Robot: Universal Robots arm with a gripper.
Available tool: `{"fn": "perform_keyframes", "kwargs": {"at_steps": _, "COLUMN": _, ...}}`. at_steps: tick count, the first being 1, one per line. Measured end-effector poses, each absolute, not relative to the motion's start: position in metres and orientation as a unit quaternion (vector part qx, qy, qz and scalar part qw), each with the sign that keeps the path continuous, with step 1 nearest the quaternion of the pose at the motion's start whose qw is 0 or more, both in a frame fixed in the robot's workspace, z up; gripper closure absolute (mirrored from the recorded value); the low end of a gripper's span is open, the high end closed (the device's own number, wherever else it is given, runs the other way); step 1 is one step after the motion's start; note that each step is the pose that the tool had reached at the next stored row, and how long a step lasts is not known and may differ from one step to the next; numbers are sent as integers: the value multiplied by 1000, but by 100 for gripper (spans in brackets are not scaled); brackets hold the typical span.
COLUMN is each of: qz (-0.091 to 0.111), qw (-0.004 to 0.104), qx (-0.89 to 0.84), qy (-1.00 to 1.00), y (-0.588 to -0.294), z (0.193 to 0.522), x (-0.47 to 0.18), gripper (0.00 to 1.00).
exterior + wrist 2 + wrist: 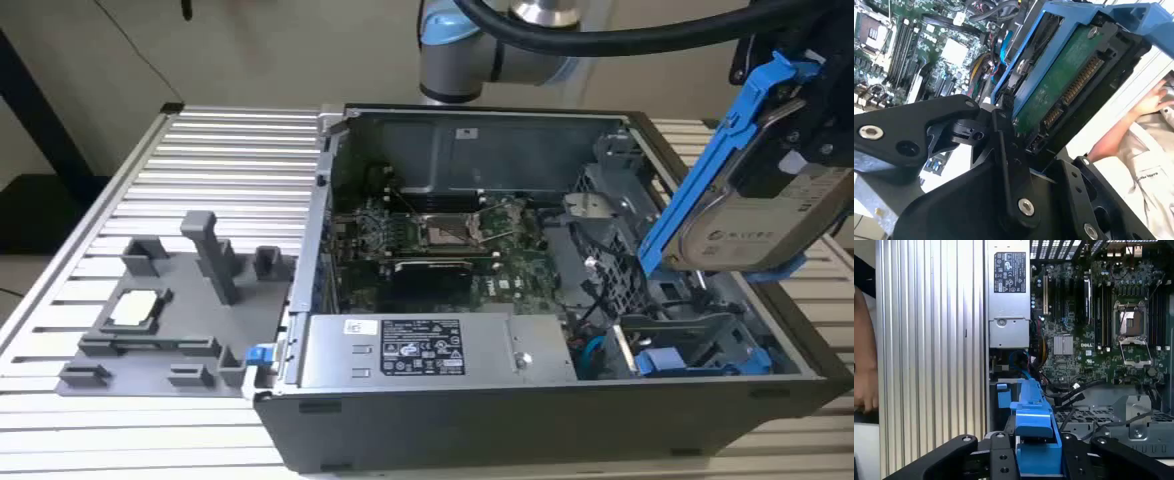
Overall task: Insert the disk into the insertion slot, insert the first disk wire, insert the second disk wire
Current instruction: 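Insert the disk into the insertion slot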
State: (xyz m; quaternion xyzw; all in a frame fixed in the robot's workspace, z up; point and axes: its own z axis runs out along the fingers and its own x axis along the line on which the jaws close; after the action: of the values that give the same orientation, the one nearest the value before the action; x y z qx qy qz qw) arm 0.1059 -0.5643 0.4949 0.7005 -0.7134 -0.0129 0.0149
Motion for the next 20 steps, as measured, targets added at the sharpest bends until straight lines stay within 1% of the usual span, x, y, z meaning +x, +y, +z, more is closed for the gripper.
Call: {"fn": "perform_keyframes", "kwargs": {"at_steps": 20, "qz": -13, "qw": 15, "qx": 701, "qy": -713, "y": -564, "z": 488, "x": 106, "gripper": 67}}
